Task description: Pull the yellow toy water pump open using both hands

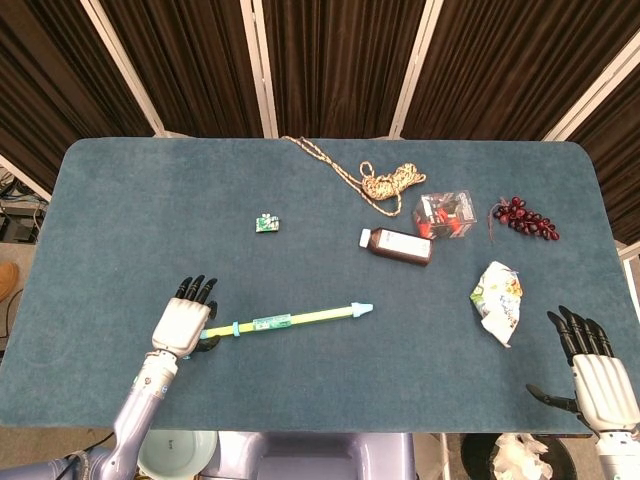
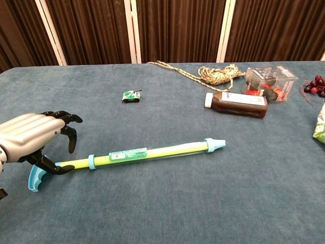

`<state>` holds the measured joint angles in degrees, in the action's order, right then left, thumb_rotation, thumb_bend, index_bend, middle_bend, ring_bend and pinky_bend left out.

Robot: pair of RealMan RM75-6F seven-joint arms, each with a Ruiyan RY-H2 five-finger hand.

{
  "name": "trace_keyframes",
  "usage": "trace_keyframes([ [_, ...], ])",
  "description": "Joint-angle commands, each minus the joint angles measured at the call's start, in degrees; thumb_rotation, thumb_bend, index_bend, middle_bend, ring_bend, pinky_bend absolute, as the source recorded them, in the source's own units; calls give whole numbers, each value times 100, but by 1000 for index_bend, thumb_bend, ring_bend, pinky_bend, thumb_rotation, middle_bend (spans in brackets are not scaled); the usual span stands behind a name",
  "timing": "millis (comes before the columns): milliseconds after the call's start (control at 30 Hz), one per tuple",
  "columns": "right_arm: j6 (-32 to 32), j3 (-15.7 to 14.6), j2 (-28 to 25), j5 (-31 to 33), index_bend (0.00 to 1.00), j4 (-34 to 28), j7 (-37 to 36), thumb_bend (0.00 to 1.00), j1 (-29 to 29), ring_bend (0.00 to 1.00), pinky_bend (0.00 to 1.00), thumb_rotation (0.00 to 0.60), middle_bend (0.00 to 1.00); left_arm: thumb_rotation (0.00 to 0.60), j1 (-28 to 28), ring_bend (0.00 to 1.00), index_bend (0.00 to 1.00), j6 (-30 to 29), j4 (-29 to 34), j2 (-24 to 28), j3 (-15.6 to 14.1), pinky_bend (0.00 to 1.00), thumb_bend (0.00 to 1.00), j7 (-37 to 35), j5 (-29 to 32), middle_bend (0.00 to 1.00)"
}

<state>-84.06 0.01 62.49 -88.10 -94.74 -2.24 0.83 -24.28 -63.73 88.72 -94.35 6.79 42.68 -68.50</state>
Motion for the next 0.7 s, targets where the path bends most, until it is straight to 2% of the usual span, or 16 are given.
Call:
trace_keyframes([
  [33, 10, 1, 5, 7, 19, 1, 4, 150, 4, 0, 0, 600, 0, 600, -21, 0, 477, -11, -29, -37, -35, 85, 250, 22, 27, 65],
  [367, 25, 3, 4, 33, 20, -12, 11, 152, 8, 0, 0, 600, 0, 600, -89, 0, 523, -55, -206, -195, -103, 85, 269, 85, 165, 67],
  [700, 31, 0, -1, 39, 20, -20, 13, 153, 9, 0, 0, 600, 0, 600, -121, 0, 609, -97, -335, -175, -136, 85, 376, 78, 297, 72],
])
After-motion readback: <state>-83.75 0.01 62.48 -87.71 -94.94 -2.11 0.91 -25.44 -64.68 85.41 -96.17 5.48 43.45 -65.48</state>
